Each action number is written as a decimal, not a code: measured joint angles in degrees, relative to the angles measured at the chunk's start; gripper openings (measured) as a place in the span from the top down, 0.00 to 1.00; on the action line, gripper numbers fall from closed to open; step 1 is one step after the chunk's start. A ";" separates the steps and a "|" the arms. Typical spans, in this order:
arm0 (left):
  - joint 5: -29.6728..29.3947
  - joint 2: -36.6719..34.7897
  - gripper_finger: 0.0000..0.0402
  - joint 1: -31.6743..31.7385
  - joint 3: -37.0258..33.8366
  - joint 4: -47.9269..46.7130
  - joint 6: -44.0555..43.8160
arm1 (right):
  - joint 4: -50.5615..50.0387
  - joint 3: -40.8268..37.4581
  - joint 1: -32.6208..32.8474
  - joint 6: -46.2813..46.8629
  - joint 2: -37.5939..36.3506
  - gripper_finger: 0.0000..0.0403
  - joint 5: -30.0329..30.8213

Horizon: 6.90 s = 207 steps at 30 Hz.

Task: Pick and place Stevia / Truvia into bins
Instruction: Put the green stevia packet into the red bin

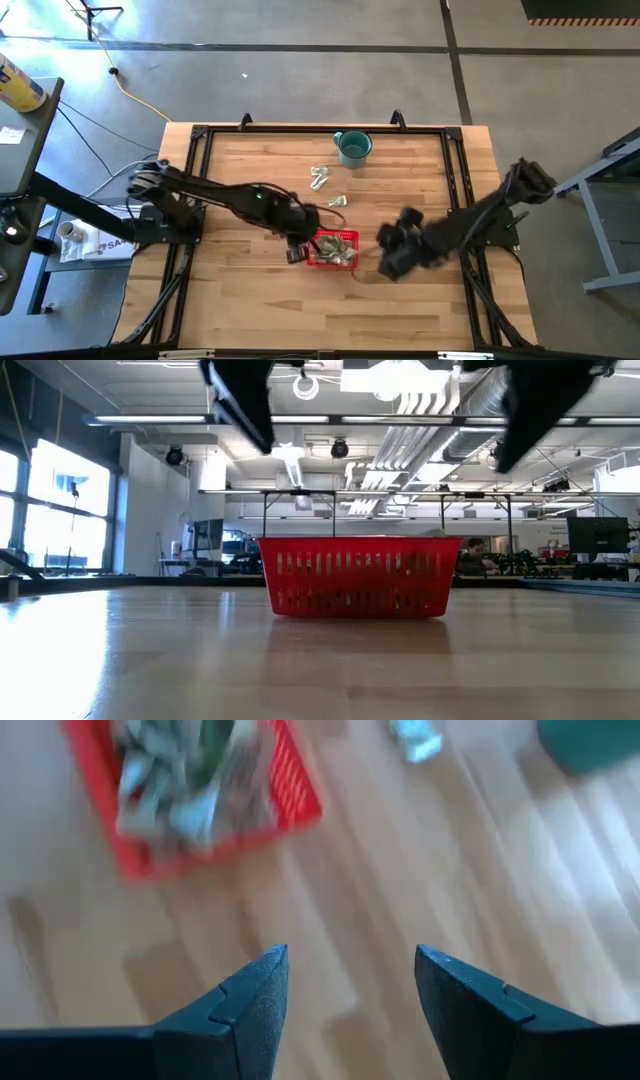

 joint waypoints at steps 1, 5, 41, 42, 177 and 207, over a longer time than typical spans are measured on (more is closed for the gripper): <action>-0.24 -1.75 0.61 0.57 -3.19 1.80 -1.06 | 2.71 -0.76 -2.80 -3.47 -1.06 0.48 -1.09; 0.54 -9.64 0.61 4.02 -15.82 12.69 -2.33 | 18.98 -3.72 -14.74 -21.55 -1.90 0.48 -9.66; 17.91 -20.53 0.62 45.47 -31.87 33.65 15.80 | 29.39 5.25 -43.51 -63.92 27.03 0.70 -31.00; 17.91 -19.88 0.62 45.59 -31.87 33.57 16.22 | 29.31 5.23 -43.47 -63.90 27.03 0.75 -31.02; 18.18 -2.03 0.59 38.29 -31.41 45.79 18.60 | 28.30 6.30 -18.96 -49.96 17.12 0.87 -44.20; 11.80 22.18 0.48 40.18 4.19 15.75 30.33 | 9.57 6.32 -19.51 -25.78 4.39 0.32 -18.43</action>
